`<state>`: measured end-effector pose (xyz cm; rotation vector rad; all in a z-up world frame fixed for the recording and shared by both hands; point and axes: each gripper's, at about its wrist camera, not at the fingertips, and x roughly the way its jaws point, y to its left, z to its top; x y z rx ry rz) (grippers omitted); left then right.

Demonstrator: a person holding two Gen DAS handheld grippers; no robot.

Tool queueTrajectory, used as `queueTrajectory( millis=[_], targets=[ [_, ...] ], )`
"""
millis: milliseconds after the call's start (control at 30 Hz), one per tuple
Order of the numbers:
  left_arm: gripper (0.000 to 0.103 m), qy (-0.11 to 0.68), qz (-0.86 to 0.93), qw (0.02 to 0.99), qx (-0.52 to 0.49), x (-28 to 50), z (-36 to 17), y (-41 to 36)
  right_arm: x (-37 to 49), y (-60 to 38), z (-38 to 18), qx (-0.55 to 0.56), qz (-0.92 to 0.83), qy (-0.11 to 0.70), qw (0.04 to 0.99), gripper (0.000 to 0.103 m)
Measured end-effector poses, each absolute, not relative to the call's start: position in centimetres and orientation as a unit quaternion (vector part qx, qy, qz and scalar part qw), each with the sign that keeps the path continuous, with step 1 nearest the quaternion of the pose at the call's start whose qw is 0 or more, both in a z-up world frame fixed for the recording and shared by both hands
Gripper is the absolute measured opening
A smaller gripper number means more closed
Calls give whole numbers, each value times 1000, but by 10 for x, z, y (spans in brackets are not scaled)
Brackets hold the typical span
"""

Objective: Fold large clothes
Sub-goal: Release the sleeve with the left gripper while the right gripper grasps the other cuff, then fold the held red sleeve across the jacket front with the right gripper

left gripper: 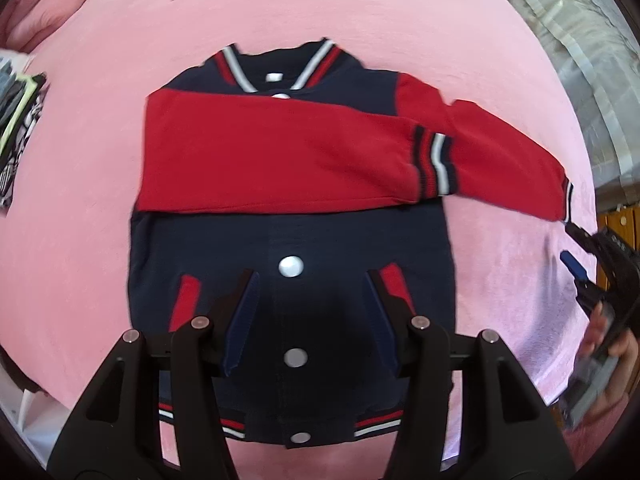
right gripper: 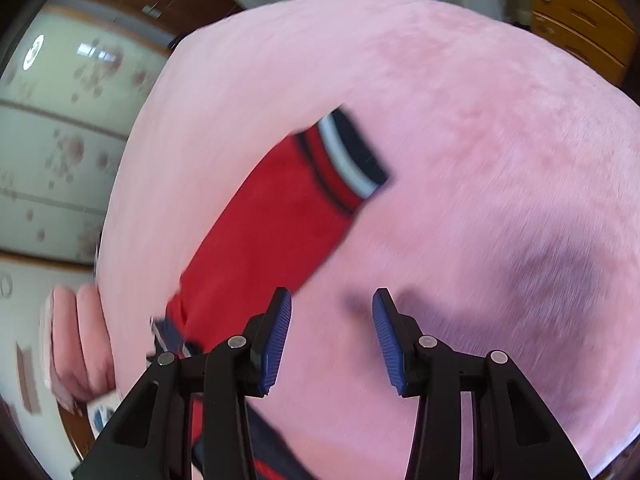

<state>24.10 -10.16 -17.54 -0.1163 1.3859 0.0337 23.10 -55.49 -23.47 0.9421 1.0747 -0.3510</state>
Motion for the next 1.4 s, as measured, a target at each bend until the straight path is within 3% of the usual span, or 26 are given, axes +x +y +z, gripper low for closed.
queueTrajectory(
  millis=[233,267,300,400,733,967,1200,1400],
  targets=[
    [50,633,5,772,-55,254,-178,-122,256,-577,-257,436,-175,469,748,41],
    [50,632,6,773,-54,255,-177,-124,259,-577,-260,439,-173,466,749,38],
    [50,632,7,773,-54,256,-177,-124,262,-576,-261,442,-166,460,752,26],
    [50,632,10,773,-58,258,-174,-122,266,-574,-258,445,-163,446,759,9],
    [50,606,38,792,-71,263,-143,-81,266,-543,-193,445,-89,392,800,7],
    [50,593,72,796,-95,263,-137,-34,289,-466,-141,418,26,373,828,7],
    [50,584,96,797,-122,254,-137,12,318,-362,-129,333,104,413,841,7],
    [50,589,106,789,-139,254,-145,32,330,-272,-159,229,142,480,835,7]
  ],
)
